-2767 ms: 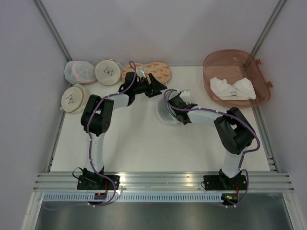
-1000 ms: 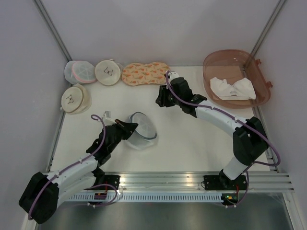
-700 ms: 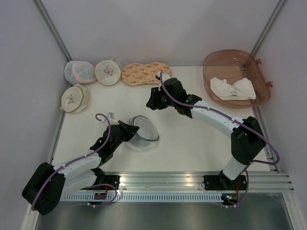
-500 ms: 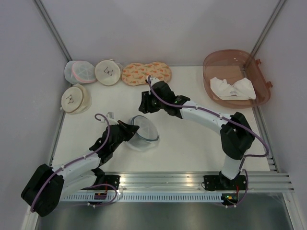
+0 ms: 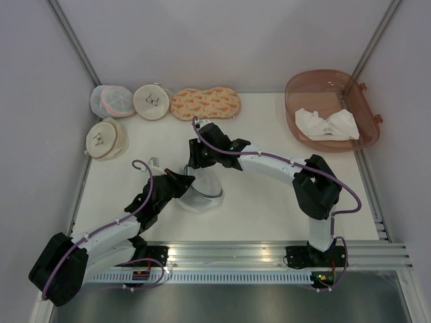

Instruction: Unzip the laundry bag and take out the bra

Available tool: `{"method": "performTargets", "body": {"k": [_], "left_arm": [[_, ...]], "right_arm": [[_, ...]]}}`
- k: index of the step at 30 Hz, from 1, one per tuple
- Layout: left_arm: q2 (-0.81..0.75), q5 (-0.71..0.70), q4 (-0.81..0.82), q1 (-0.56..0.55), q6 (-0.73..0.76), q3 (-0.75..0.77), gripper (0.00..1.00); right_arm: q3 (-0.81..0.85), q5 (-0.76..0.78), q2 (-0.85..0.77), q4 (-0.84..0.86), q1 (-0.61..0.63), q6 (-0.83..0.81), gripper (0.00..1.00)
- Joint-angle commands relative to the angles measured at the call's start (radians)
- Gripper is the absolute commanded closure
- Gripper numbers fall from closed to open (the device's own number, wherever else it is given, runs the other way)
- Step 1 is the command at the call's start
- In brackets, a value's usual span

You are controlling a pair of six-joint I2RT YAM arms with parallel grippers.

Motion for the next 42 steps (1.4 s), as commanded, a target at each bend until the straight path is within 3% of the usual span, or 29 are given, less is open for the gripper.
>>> {"method": "performTargets", "body": {"k": [1, 12, 15, 20, 25, 26, 28, 29, 32, 42], "left_arm": [[0.008, -0.020, 0.016, -0.006, 0.012, 0.023, 0.98], [0.005, -0.024, 0.009, -0.006, 0.015, 0.025, 0.98], [0.000, -0.028, 0.004, -0.006, 0.015, 0.023, 0.98], [-0.017, -0.040, -0.010, -0.006, 0.017, 0.023, 0.98], [-0.020, -0.041, -0.020, -0.006, 0.026, 0.032, 0.96], [-0.021, -0.041, -0.028, -0.006, 0.026, 0.035, 0.75], [-0.024, -0.044, -0.054, -0.006, 0.028, 0.049, 0.45], [-0.032, -0.049, -0.068, -0.006, 0.026, 0.054, 0.23], [-0.087, -0.073, -0.126, -0.006, 0.037, 0.074, 0.12], [-0.313, -0.199, -0.218, -0.005, 0.089, 0.049, 0.07]], "right_arm": [[0.059, 0.021, 0.027, -0.003, 0.017, 0.023, 0.54], [0.108, 0.026, 0.075, -0.038, 0.047, 0.021, 0.58], [0.110, 0.041, 0.076, -0.058, 0.051, 0.020, 0.69], [0.102, 0.087, 0.070, -0.086, 0.056, 0.011, 0.97], [0.077, 0.116, 0.033, -0.081, 0.056, 0.003, 1.00], [0.076, 0.128, 0.027, -0.078, 0.054, -0.005, 0.99], [0.070, 0.145, 0.009, -0.083, 0.056, -0.014, 1.00], [0.068, 0.151, 0.004, -0.087, 0.054, -0.025, 1.00], [0.059, 0.171, -0.016, -0.091, 0.054, -0.037, 0.99], [-0.050, 0.152, -0.152, -0.048, 0.036, -0.081, 1.00]]}}
